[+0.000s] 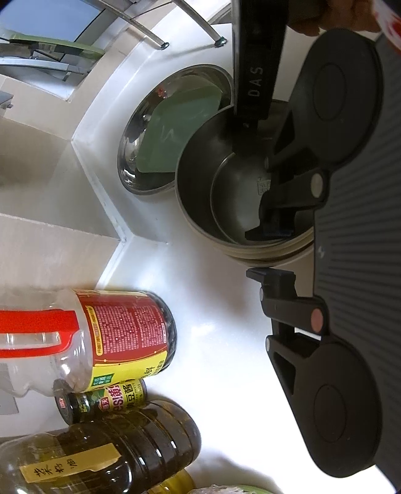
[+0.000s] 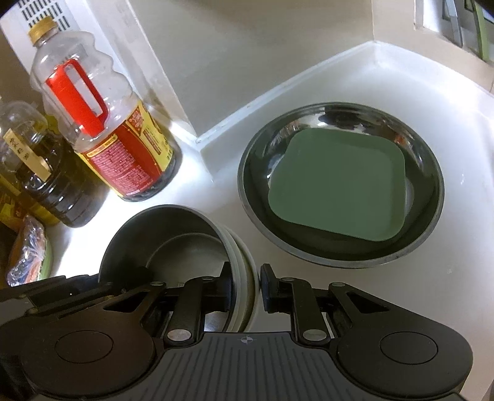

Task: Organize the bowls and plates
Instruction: 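Lift the bowl stack with both grippers and carry it toward the steel plate, then hold the bowl stack with both grippers above the green plate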

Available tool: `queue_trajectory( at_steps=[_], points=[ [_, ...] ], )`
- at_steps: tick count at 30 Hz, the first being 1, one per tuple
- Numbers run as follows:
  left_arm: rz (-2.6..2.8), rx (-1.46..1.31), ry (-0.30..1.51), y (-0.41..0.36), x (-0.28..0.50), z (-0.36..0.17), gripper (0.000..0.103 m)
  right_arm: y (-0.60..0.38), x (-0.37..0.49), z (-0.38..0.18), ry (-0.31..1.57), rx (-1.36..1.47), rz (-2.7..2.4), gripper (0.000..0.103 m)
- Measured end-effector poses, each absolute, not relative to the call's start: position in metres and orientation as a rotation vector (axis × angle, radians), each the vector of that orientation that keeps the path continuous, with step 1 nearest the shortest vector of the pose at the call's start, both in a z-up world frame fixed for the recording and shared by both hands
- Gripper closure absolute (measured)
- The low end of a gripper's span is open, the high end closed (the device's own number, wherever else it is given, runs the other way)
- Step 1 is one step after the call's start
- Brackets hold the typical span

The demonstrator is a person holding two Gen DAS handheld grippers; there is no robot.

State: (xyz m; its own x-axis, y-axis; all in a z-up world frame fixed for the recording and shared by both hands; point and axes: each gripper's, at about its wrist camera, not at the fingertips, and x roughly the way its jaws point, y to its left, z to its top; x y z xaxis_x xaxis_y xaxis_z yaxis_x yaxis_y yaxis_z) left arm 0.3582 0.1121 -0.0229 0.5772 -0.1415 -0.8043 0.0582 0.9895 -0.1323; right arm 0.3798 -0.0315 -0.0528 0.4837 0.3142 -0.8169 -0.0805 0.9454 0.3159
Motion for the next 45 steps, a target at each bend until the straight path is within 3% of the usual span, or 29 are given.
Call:
queue_trajectory(
  at_steps=[13, 26, 45],
  points=[
    [-0.091, -0.121, 0.933, 0.114, 0.353, -0.014, 0.086, -0.033, 0.379, -0.045, 0.985, 0.248, 0.276, 0.086],
    [-0.096, -0.107, 0.828, 0.105, 0.349, 0.029, 0.086, -0.043, 0.376, -0.005, 0.874, 0.254, 0.292, 0.086],
    [-0.242, -0.094, 0.768, 0.027, 0.398, 0.046, 0.086, -0.124, 0.396, 0.024, 0.792, 0.267, 0.130, 0.086]
  ],
)
